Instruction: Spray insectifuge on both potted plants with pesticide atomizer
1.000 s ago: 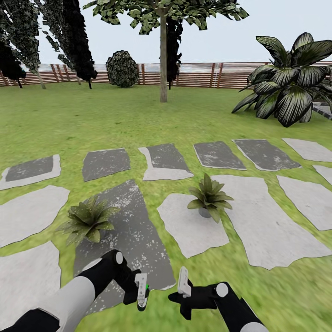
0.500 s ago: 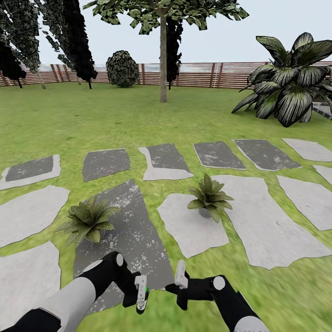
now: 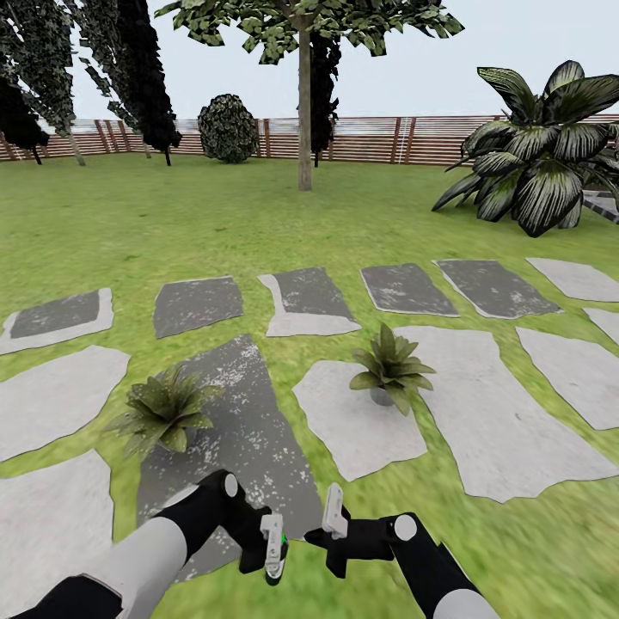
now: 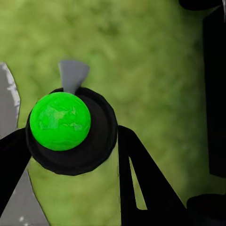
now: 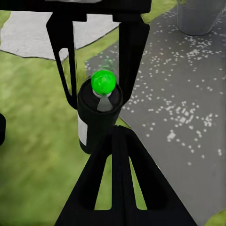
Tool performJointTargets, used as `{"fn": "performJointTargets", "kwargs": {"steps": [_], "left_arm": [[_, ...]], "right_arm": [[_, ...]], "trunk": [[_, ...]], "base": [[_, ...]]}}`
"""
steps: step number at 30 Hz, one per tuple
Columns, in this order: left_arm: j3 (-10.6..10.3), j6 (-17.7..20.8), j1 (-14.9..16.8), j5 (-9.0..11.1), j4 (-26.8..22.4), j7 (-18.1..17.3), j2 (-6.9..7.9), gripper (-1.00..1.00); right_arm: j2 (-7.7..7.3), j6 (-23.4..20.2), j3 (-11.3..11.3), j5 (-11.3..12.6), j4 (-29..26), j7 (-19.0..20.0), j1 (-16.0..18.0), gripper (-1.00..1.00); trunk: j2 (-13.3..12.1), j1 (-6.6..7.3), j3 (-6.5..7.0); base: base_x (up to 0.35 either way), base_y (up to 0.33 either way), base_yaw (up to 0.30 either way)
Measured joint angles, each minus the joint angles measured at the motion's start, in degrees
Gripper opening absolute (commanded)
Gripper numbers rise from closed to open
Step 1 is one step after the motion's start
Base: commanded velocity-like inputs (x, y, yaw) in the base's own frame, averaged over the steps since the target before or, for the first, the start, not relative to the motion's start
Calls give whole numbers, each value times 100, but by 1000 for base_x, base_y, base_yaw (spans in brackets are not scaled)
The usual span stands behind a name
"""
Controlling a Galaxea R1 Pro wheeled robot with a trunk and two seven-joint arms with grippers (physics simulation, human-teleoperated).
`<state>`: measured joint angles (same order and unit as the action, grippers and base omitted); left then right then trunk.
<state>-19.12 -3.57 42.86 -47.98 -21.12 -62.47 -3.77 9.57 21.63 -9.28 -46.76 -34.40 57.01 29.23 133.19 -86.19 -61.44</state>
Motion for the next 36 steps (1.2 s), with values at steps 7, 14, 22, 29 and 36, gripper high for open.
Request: {"fn": "performJointTargets", "kwargs": {"steps": [7, 14, 22, 29, 36], "left_arm": [[-2, -2, 1, 8, 21, 1, -98, -100], [-2, -2, -3, 19, 26, 9, -129, -100], [-2, -2, -8, 27, 27, 9, -223, -100], [-2, -2, -8, 34, 27, 9, -229, -100], [6, -2, -8, 40, 27, 17, -245, -100]], "right_arm": [[0, 0, 0, 1, 6, -2, 0, -100], [0, 0, 0, -2, 3, -3, 0, -100], [0, 0, 0, -1, 2, -3, 0, -100], [0, 0, 0, -1, 9, -3, 0, -100], [0, 0, 0, 2, 9, -3, 0, -100]], "trunk": [[0, 0, 0], [0, 0, 0], [0, 0, 0], [0, 0, 0], [0, 0, 0]], "base": [[0, 0, 0], [0, 0, 0], [0, 0, 0], [0, 0, 0], [0, 0, 0]]}}
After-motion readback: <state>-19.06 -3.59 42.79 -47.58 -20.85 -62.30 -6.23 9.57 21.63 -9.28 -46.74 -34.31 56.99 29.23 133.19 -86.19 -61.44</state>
